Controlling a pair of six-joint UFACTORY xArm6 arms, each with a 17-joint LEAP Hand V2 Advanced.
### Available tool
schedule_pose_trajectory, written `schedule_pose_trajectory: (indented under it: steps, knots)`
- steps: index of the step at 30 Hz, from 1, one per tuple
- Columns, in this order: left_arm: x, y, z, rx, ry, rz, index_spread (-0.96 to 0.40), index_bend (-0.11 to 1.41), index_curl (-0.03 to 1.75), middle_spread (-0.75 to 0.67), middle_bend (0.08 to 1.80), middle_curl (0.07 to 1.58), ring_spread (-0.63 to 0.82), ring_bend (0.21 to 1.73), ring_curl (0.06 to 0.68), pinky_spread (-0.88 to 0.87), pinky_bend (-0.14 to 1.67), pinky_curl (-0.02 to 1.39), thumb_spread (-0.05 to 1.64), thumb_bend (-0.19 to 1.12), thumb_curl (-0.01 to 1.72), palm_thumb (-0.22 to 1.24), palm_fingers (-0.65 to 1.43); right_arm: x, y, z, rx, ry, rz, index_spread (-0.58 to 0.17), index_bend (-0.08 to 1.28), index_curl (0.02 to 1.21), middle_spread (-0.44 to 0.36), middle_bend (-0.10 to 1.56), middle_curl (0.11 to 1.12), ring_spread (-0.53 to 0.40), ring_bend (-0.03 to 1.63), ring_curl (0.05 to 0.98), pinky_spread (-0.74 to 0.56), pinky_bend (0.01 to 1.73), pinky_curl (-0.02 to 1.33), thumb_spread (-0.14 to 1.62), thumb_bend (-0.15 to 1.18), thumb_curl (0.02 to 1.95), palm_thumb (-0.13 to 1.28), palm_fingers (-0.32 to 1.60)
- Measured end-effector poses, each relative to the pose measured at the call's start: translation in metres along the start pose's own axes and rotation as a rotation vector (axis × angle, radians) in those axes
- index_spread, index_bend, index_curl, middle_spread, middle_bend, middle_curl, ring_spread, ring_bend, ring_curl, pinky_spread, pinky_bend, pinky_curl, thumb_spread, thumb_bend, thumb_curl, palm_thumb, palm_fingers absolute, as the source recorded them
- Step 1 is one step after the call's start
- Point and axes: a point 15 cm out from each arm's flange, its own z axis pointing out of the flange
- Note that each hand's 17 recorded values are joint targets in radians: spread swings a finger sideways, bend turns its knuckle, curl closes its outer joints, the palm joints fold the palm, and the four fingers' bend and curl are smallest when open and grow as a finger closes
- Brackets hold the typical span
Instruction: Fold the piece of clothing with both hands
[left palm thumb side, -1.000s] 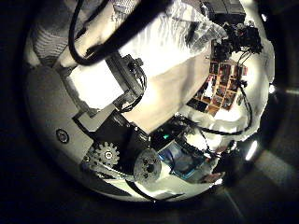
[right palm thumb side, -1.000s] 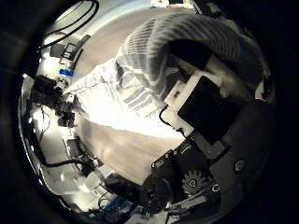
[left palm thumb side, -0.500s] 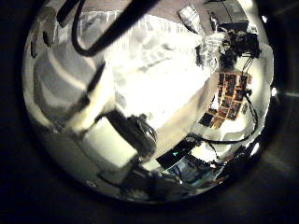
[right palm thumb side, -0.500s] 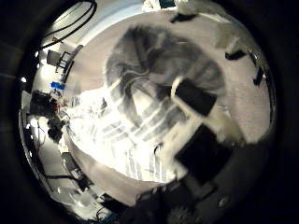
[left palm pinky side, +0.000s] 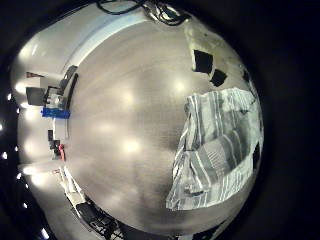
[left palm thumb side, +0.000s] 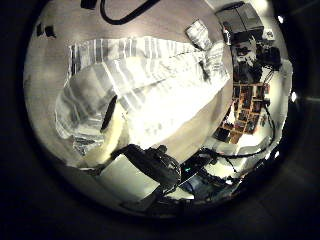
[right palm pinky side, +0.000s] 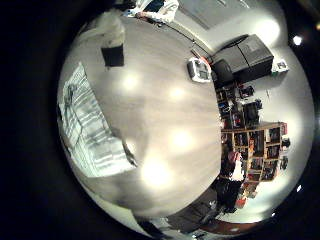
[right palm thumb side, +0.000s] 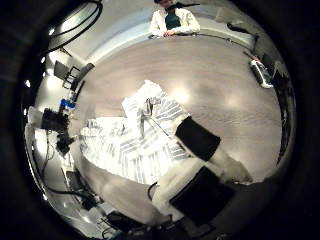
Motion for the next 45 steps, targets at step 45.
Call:
schedule_pose_trajectory:
  steps: [45]
  knots:
    - [0.095, 0.086, 0.061, -0.309, 0.231, 0.092, -0.05, 0.18, 0.43, 0.17, 0.23, 0.42, 0.22, 0.63, 0.256, 0.28, 0.19, 0.44, 1.2, -0.02, 0.33, 0.51, 0.26, -0.005, 0.089, 0.135, -0.492, -0.245, 0.174, -0.232, 0.17, 0.35, -0.007, 0.63, 0.43, -0.094, 1.1, 0.347, 0.01, 0.95, 0.47, 1.21, -0.01, 0.28, 0.21, 0.28]
